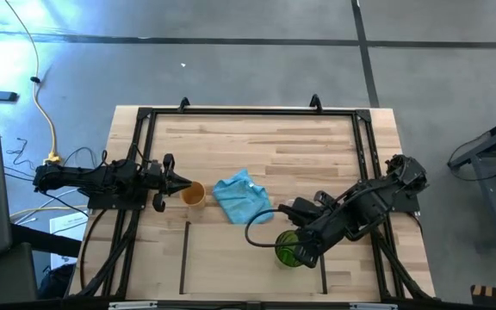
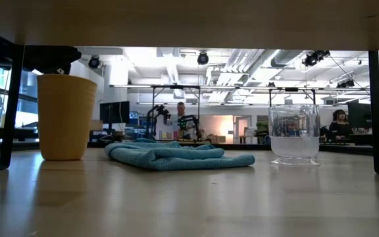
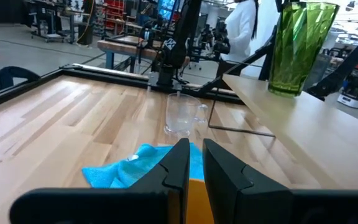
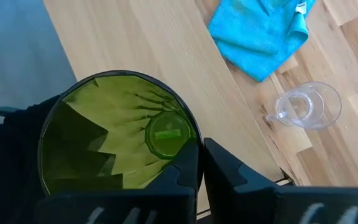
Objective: Stack small to large cups/mugs on shelf
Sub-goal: Put the green cup on the shelf
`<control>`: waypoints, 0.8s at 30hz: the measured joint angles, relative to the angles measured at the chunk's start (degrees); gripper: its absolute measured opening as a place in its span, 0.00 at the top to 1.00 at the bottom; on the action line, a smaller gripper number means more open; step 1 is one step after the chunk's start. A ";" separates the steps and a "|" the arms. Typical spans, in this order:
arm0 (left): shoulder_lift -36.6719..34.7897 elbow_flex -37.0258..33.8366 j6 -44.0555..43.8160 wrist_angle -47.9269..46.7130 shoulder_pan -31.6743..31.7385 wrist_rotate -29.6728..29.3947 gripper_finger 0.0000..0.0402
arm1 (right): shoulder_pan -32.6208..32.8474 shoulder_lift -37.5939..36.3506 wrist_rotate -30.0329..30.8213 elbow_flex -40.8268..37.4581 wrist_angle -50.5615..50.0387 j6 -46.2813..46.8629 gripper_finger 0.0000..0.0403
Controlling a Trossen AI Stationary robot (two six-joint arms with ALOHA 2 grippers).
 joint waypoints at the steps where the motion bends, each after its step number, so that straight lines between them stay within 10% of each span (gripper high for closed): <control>1: 0.00 0.00 0.00 -0.12 0.00 0.00 0.91 | 0.00 0.00 0.02 0.00 -0.02 -0.01 1.00; 24: 0.00 0.02 -0.04 -0.29 0.00 1.03 0.91 | 0.43 -0.13 0.38 -0.04 0.00 -0.43 1.00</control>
